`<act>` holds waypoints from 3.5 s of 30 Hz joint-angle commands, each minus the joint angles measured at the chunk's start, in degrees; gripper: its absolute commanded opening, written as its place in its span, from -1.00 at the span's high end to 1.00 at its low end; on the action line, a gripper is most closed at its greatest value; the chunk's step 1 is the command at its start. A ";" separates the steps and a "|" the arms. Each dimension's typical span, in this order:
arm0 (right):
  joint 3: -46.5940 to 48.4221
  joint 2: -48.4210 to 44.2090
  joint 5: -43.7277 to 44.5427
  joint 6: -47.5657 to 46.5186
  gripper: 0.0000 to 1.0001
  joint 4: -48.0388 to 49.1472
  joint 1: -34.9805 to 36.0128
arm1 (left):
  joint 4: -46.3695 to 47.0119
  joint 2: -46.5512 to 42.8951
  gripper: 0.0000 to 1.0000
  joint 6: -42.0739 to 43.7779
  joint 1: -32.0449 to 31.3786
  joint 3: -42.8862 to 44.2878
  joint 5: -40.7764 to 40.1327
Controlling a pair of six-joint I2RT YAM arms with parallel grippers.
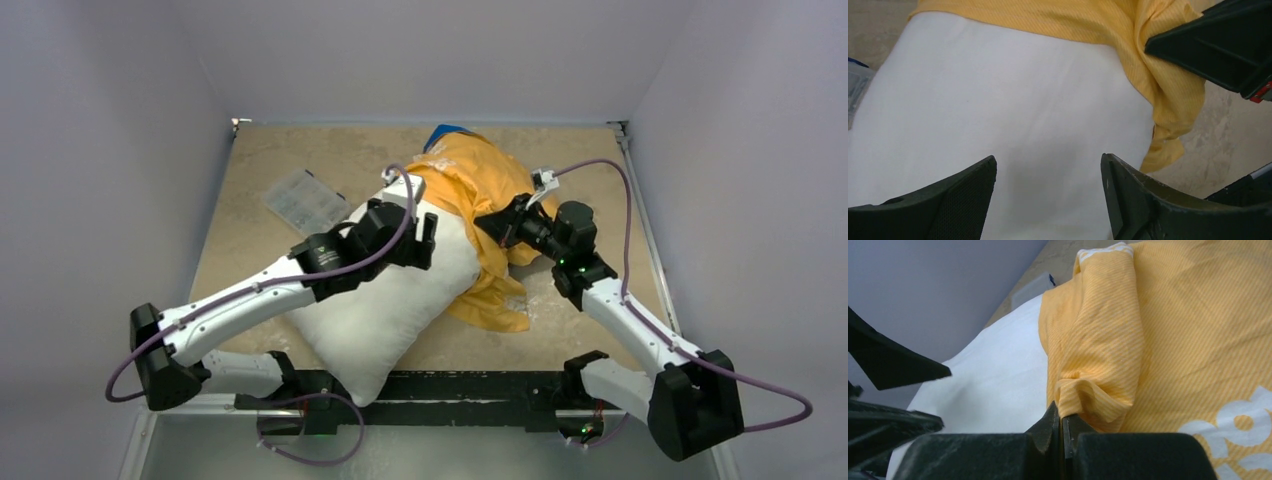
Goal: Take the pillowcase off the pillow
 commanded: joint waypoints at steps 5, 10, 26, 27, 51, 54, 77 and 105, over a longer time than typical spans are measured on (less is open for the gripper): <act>-0.98 1.25 1.16 0.93 0.95 5.57 0.26 | 5.09 15.63 -0.51 -0.19 -3.14 -4.02 -2.79; -1.05 -0.70 5.65 0.67 0.94 3.84 0.20 | 7.68 21.24 -0.13 -2.59 -3.74 -9.15 -3.86; 3.49 -5.09 25.21 6.64 1.00 -1.54 -7.58 | -9.08 -2.93 1.00 0.59 0.52 -6.20 -20.60; 4.31 -5.64 25.37 6.51 1.00 -1.44 -8.21 | -10.26 -3.78 1.00 0.50 0.83 -6.06 -21.91; 13.66 -2.29 15.31 -0.57 -0.74 -10.26 -8.50 | -2.60 -10.90 1.00 1.54 2.77 -11.77 -11.40; 8.30 -5.68 17.82 3.03 -0.79 -9.79 -8.45 | -2.66 -10.76 1.00 1.78 2.77 -10.73 -11.10; 24.55 13.48 16.43 -6.60 -0.81 -8.81 1.69 | -0.47 -12.25 1.00 -0.50 2.77 -16.50 -3.61; 41.43 27.85 35.16 -5.27 1.00 -12.51 -5.85 | -3.87 -20.24 1.00 -4.89 2.68 -22.88 0.53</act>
